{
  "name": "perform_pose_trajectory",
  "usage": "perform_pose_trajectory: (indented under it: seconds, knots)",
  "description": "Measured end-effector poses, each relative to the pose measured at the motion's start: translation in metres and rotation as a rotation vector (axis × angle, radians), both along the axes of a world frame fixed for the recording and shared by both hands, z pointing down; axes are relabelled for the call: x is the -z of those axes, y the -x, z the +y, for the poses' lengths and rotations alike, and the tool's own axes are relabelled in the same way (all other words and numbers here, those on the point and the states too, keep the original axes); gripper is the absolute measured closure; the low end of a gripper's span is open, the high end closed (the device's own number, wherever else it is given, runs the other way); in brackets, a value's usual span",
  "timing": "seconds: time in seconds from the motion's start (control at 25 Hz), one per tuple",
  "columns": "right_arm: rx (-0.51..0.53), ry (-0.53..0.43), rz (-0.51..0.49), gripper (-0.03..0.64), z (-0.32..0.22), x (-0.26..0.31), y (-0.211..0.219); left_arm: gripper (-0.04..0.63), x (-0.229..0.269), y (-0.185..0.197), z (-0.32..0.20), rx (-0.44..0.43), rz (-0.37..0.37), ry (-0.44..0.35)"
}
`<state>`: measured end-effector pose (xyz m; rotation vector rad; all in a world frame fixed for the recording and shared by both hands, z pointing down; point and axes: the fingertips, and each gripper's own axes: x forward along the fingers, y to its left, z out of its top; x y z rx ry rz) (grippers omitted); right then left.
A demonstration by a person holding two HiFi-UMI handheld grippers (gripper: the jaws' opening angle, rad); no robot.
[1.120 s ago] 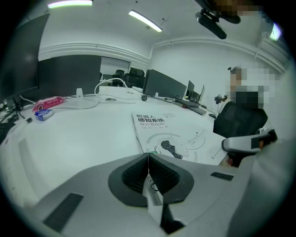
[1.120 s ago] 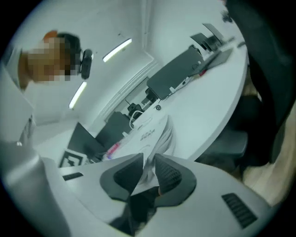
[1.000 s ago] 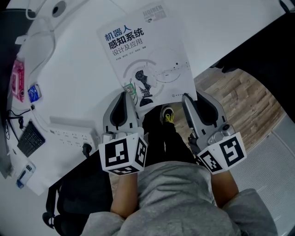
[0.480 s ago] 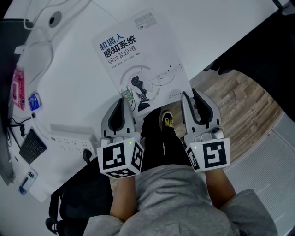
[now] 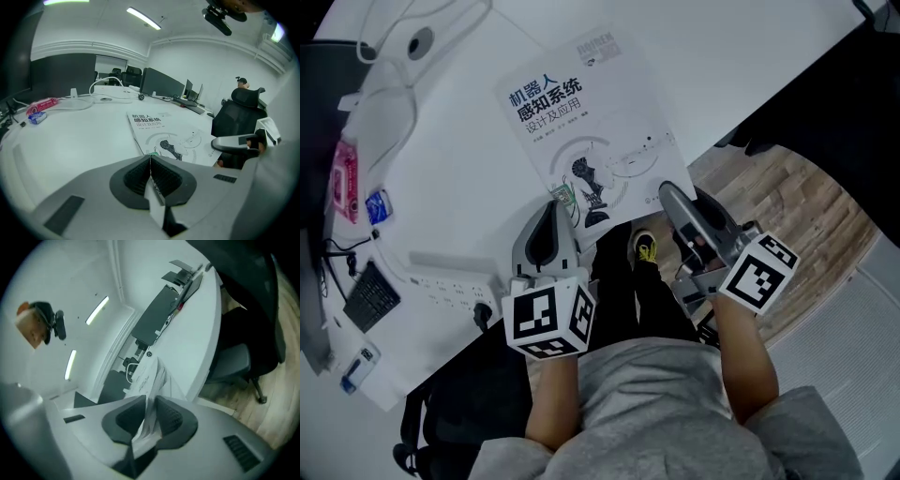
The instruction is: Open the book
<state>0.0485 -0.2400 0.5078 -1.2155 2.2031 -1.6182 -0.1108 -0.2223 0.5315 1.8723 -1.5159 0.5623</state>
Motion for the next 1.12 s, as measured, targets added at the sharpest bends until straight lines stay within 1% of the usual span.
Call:
perform_pose_trajectory:
  seconds: [0.08,0.12,0.24,0.28,0.36,0.44,0.68,0.8,0.88,0.96,1.12]
  knots:
    - [-0.005,-0.027,0.097,0.555,-0.002,0.0,0.002,0.584,0.0,0.0,0.0,-0.002,0.004,0.004]
    - [-0.018,-0.044,0.123,0.56,-0.002,0.003,0.002,0.584,-0.001,-0.001,0.0,-0.004,0.007,0.008]
    - [-0.073,-0.097,0.133,0.572,-0.003,0.018,0.001,0.584,-0.003,-0.007,-0.001,-0.037,0.031,0.024]
    - [-0.073,-0.119,0.146,0.572,-0.004,0.024,0.002,0.584,-0.002,-0.011,-0.002,-0.054,0.048,0.029]
    - [-0.037,-0.166,0.177,0.572,-0.005,0.038,0.009,0.584,0.004,-0.02,-0.002,-0.068,0.103,0.037]
    - [0.016,-0.221,0.221,0.572,-0.005,0.053,0.016,0.584,0.015,-0.022,-0.002,-0.046,0.142,0.028]
    - [0.172,-0.367,0.345,0.572,-0.001,0.091,0.041,0.584,0.059,-0.01,0.004,0.017,0.099,-0.048]
    - [0.255,-0.45,0.416,0.572,0.006,0.105,0.06,0.584,0.081,-0.002,0.013,0.032,0.071,-0.094]
    - [0.316,-0.501,0.456,0.572,0.012,0.112,0.076,0.584,0.092,0.006,0.024,0.046,0.061,-0.107]
    - [0.36,-0.544,0.478,0.572,0.018,0.117,0.086,0.584,0.102,0.012,0.034,0.064,0.051,-0.127]
    - [0.411,-0.612,0.511,0.572,0.028,0.125,0.102,0.584,0.122,0.025,0.054,0.108,0.033,-0.183]
